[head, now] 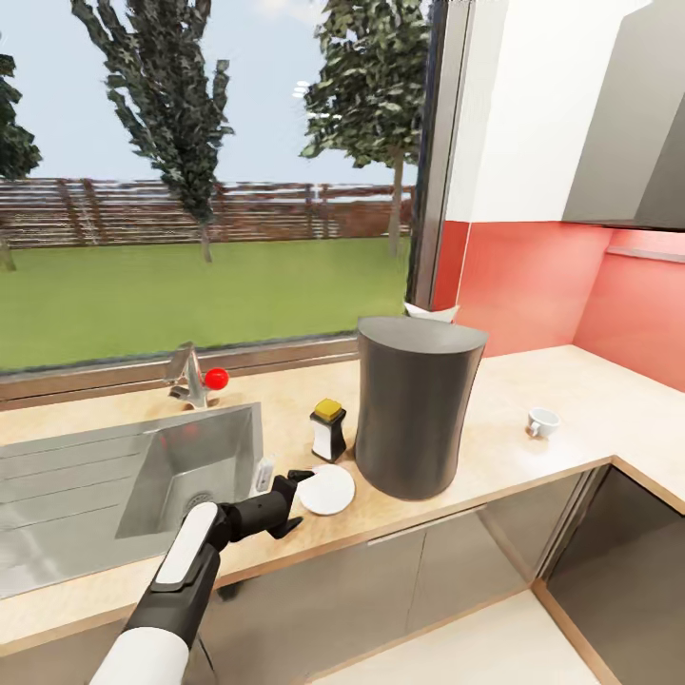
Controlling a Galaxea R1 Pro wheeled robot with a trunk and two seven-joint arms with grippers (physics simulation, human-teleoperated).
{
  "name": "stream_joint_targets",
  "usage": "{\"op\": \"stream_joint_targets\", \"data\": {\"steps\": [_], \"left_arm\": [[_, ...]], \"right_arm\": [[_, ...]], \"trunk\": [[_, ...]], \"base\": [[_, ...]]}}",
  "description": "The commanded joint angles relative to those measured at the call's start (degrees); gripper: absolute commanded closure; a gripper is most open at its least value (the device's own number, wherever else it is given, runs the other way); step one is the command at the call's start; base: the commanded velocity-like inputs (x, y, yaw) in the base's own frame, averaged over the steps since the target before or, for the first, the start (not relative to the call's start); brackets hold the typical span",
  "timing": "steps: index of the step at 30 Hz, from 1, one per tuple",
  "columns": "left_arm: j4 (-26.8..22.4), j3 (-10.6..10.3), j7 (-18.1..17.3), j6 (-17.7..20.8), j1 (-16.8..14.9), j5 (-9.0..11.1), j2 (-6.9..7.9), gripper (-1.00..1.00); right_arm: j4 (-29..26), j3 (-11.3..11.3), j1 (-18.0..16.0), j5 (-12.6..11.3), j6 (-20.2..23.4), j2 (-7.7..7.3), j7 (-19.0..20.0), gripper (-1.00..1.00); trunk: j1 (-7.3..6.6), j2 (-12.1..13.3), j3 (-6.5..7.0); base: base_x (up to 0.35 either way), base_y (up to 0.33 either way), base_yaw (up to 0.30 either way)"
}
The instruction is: Set up a coffee station on the kitchen countertop: keep the coffee maker on the countertop, move the bottle of coffee from the kitchen shelf to the counter next to the coffee maker, place a paper coffee filter on top of the coffee maker, put the saucer next to the coffee maker with the coffee cup on the saucer, and place the electric kettle next to the coffee maker.
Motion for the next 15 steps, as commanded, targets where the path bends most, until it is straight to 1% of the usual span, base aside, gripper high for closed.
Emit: {"op": "stream_joint_targets", "data": {"steps": [1, 9, 12, 14, 15], "left_arm": [[0.0, 0.2, 0.6, 0.2, 0.0, 0.6, -0.05, -1.00], [-0.2, 0.1, 0.5, 0.3, 0.5, 0.8, -0.03, -1.00], [-0.4, 0.0, -0.1, 0.8, 0.7, 0.9, -0.18, -1.00], [-0.8, -0.6, -0.4, 1.1, 1.6, 0.9, -0.32, -1.00], [-1.1, -1.5, -0.5, 1.3, 2.4, 0.9, -0.29, -1.00]], "right_arm": [[-0.1, 0.5, 0.0, -0.5, 0.1, 0.03, -0.2, -1.00], [-0.1, 0.5, 0.0, -0.6, 0.1, -0.01, -0.3, -1.00], [-0.1, 0.4, 0.0, -0.7, 0.1, -0.07, -0.3, -1.00], [-0.1, 0.4, 0.0, -0.6, 0.1, -0.09, -0.3, -1.00], [-0.1, 0.4, 0.0, -0.6, 0.1, -0.09, -0.3, -1.00]], "trunk": [[0.00, -0.1, -0.12], [0.00, -0.1, -0.12], [0.00, -0.1, -0.12], [0.00, -0.1, -0.12], [0.00, -0.1, -0.12]], "base": [[-0.241, 0.218, 0.000], [-0.246, 0.223, 0.000], [-0.258, 0.224, 0.000], [-0.263, 0.223, 0.000], [-0.265, 0.223, 0.000]]}}
